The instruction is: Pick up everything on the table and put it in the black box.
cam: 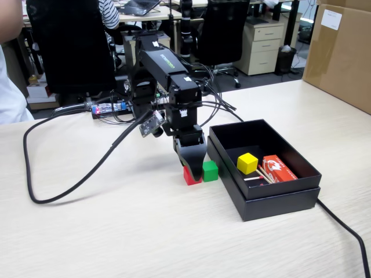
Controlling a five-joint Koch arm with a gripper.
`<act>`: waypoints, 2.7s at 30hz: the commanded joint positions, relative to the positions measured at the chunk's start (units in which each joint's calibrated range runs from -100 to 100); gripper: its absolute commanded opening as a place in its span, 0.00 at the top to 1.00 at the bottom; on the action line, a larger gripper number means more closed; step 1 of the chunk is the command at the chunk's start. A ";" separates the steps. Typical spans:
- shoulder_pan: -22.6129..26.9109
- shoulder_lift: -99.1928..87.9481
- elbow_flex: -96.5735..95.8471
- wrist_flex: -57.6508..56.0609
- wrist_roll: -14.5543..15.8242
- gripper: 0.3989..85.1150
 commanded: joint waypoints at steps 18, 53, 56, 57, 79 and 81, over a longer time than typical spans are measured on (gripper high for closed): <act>-0.63 -8.07 1.27 0.05 0.10 0.99; 12.55 7.19 19.68 -3.75 3.61 0.87; 12.31 7.54 19.23 -3.75 3.61 0.79; 12.21 7.54 19.04 -3.75 3.61 0.73; 9.13 -27.23 13.24 -3.83 4.15 0.51; 7.77 -30.21 11.34 -3.83 4.00 0.51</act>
